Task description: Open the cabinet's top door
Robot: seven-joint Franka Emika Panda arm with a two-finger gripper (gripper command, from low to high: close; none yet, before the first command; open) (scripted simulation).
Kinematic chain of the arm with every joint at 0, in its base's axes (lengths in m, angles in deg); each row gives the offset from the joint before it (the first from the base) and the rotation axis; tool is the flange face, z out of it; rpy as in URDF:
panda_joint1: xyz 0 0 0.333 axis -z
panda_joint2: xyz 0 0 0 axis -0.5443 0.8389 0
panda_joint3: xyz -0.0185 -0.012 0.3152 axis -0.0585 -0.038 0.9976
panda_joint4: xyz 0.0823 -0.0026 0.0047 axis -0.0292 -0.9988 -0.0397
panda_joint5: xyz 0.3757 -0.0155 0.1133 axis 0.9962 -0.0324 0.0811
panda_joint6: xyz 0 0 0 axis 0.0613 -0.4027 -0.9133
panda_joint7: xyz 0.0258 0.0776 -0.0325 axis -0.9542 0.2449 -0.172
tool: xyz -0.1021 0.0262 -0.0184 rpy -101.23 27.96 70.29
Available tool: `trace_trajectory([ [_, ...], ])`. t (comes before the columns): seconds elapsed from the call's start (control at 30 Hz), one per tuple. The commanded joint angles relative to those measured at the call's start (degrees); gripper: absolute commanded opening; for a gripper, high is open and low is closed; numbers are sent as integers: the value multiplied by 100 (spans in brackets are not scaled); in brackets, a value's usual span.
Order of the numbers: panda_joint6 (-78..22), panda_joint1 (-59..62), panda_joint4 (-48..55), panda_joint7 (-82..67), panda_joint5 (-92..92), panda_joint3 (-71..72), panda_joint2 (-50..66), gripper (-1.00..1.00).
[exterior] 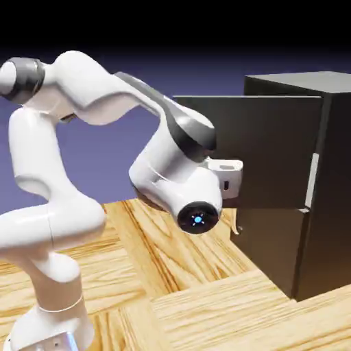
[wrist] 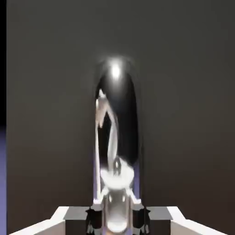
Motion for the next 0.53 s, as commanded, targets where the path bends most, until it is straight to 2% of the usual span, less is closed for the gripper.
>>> trace_trajectory([
  [0.0,-26,72,159,-95,-196,30,208,-100],
  [0.47,-105,402,2524,-496,-2504,467,3098,-100],
  [0.5,-105,402,2524,-496,-2504,467,3098,100],
])
